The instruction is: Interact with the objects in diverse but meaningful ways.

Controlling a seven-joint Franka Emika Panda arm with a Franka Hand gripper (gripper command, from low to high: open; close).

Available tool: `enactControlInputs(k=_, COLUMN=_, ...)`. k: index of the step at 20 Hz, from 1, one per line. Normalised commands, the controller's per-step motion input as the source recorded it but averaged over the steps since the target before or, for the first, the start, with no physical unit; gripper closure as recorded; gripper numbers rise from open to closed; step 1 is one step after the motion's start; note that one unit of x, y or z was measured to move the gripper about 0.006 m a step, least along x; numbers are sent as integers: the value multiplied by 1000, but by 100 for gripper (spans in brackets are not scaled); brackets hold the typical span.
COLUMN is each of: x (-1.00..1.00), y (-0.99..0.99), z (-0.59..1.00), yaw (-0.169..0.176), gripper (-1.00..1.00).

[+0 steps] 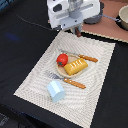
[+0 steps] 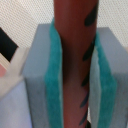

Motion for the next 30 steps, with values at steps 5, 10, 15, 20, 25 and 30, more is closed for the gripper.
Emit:
enactControlInputs(k=5, x=831, y=333, z=-161, yaw=0, gripper=100)
enactControlInputs(k=10, x=421, y=214, z=-282, yaw=0, gripper=100)
enactControlInputs(k=15, x=133, y=191, z=-195, yaw=0, gripper=-100)
enactControlInputs(k=20, x=98, y=231, z=183, yaw=-18, gripper=-100)
enactControlInputs(k=25, x=103, y=299, z=857, yaw=-66, gripper=-100)
enactControlInputs(k=30, x=-101, y=125, z=765, yaw=-25, gripper=-100)
